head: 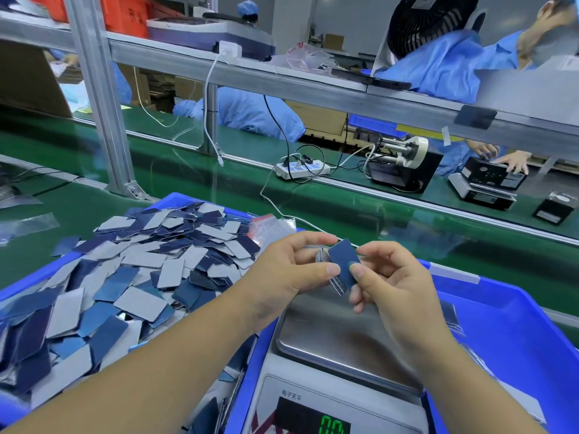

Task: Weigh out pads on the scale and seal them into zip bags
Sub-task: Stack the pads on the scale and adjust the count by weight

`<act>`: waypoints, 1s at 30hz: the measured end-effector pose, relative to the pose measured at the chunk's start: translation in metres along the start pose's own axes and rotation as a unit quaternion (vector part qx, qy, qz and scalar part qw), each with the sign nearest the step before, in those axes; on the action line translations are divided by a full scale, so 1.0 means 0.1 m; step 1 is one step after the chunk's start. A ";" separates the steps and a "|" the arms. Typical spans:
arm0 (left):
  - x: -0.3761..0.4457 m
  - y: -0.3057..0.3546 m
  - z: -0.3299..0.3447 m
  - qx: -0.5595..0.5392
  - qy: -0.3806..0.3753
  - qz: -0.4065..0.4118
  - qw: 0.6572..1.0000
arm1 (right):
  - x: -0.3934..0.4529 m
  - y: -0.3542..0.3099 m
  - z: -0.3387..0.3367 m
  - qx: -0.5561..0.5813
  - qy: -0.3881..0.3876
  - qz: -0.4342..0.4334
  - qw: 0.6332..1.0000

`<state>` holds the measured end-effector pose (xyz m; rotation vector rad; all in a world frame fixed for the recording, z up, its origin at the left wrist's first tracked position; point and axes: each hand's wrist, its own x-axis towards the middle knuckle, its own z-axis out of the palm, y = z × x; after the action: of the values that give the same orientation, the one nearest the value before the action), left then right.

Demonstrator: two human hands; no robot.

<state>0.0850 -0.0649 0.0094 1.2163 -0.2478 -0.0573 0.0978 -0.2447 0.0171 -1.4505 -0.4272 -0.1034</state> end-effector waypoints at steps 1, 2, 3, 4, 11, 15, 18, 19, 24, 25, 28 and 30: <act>0.00 0.00 0.00 -0.001 -0.003 0.002 1.000 | 0.00 0.00 0.00 -0.007 -0.007 0.004 1.000; 0.00 0.00 0.01 0.000 -0.006 0.003 1.000 | 0.00 0.00 0.00 -0.024 -0.013 0.004 1.000; -0.01 0.00 0.01 0.001 -0.007 0.005 1.000 | -0.01 0.01 0.00 -0.044 -0.016 0.001 0.999; -0.01 0.00 0.02 0.002 -0.006 0.006 1.000 | -0.01 0.02 0.00 -0.064 -0.016 -0.002 0.998; -0.02 0.00 0.02 0.007 -0.005 -0.008 1.000 | 0.01 0.07 -0.04 -0.251 -0.029 -0.109 0.961; -0.02 0.00 0.01 0.018 -0.001 -0.021 1.000 | -0.02 0.07 -0.01 -0.302 -0.068 -0.154 0.938; 0.00 0.03 -0.01 -0.004 0.008 -0.038 0.999 | -0.02 -0.01 -0.08 -0.307 -0.089 -0.164 0.933; 0.00 0.05 -0.03 -0.023 0.004 -0.052 0.998 | -0.02 -0.04 -0.11 -0.318 -0.103 -0.174 0.926; -0.06 0.13 -0.11 -0.033 -0.088 -0.136 0.986 | -0.03 -0.07 -0.15 -0.404 -0.233 -0.205 0.861; -0.07 0.14 -0.11 -0.034 -0.099 -0.147 0.984 | -0.03 -0.06 -0.13 -0.407 -0.236 -0.207 0.858; -0.08 0.15 -0.10 -0.035 -0.116 -0.167 0.979 | -0.02 -0.04 -0.12 -0.391 -0.223 -0.210 0.868; -0.09 0.16 -0.10 -0.028 -0.119 -0.171 0.978 | -0.02 -0.04 -0.13 -0.378 -0.223 -0.188 0.879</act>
<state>0.0765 -0.0488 0.0199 1.1852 -0.2411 -0.5086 0.0972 -0.2581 0.0192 -2.1530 -1.1424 -0.2721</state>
